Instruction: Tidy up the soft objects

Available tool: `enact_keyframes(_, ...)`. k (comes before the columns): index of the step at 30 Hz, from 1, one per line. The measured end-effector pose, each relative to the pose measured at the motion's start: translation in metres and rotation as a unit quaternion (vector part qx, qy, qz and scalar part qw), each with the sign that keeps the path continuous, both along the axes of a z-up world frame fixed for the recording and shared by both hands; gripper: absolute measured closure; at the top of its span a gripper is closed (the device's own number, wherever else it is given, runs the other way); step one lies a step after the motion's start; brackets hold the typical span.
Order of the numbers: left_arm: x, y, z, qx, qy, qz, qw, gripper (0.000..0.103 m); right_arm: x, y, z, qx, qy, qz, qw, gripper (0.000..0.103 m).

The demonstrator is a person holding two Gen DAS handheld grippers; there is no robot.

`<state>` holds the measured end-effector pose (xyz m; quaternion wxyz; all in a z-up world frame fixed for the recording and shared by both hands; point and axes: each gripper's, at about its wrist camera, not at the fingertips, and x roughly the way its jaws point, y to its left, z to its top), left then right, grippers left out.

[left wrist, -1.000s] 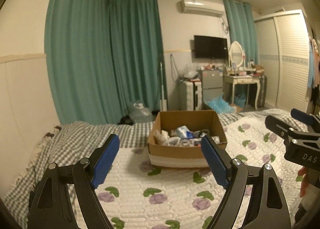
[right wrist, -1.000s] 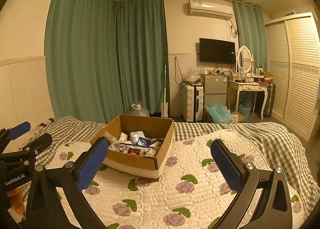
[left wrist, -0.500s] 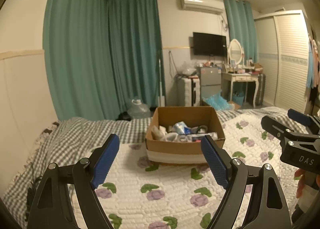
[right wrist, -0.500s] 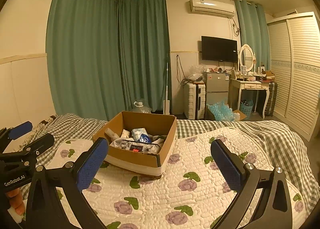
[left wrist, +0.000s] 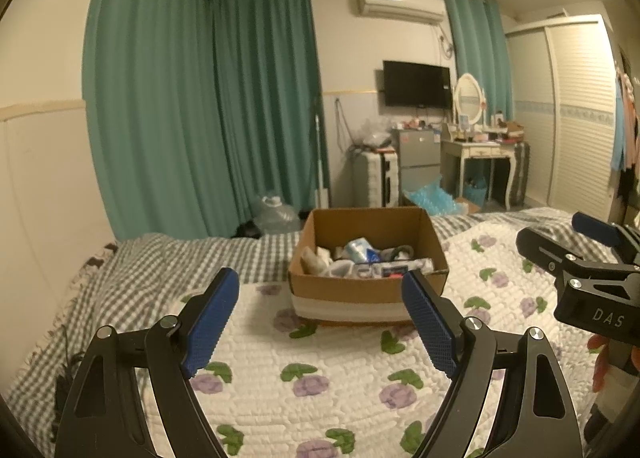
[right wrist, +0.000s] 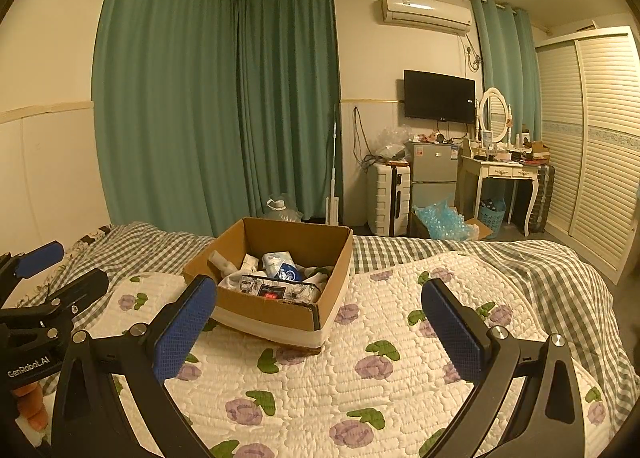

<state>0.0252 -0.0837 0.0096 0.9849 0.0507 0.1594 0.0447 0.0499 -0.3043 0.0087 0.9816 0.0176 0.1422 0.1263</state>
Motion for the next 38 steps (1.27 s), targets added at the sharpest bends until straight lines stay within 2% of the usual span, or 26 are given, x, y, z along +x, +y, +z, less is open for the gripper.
enact_keyframes(38, -0.0015, 0.0006, -0.0018, 0.002, 0.003, 0.003, 1.0, 0.018, 0.0015, 0.0032, -0.0007, 0.001, 0.009, 0.0, 1.0, 0.0)
